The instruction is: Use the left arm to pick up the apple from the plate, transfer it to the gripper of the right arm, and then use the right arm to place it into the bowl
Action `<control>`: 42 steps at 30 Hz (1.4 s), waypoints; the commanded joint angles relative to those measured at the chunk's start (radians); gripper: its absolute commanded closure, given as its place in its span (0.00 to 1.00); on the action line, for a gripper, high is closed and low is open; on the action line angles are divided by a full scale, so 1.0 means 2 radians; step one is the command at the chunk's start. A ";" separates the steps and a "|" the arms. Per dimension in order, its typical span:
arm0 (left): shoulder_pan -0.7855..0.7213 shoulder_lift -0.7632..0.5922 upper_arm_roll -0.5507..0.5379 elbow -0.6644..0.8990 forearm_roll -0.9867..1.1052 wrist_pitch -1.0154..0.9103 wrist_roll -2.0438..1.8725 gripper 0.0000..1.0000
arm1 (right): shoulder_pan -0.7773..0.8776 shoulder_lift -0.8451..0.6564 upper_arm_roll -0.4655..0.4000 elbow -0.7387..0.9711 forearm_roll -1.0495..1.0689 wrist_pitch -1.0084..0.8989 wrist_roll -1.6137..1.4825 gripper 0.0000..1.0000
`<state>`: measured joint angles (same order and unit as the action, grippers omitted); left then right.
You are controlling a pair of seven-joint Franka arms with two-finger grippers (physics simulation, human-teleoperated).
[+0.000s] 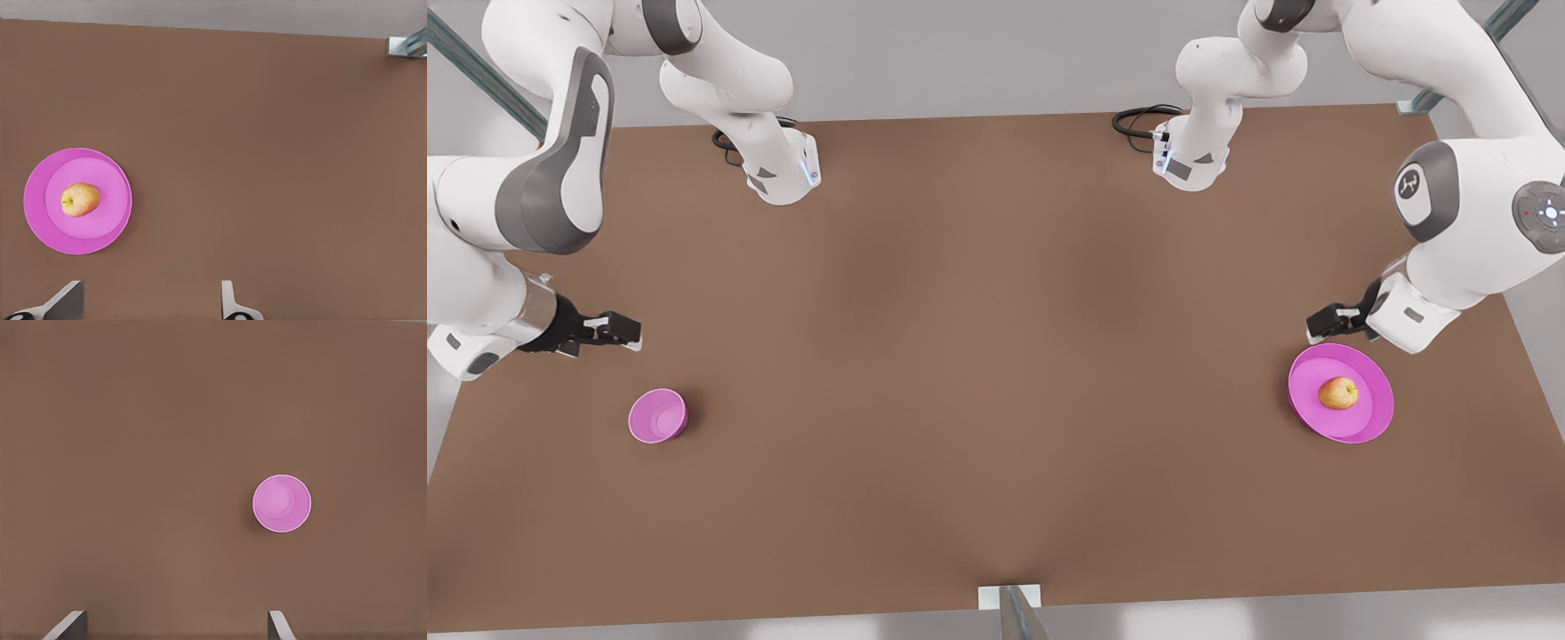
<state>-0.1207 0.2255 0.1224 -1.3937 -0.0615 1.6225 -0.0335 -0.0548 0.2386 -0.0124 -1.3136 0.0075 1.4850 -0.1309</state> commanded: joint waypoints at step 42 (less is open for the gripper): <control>0.164 0.222 -0.001 -0.188 -0.046 0.400 0.222 0.00 | 0.006 0.015 0.005 0.004 -0.001 0.024 -0.001 0.00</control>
<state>0.2065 0.6688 0.1210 -1.7707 -0.1520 2.4179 0.3466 -0.0430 0.2696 -0.0015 -1.3059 0.0050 1.5328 -0.1318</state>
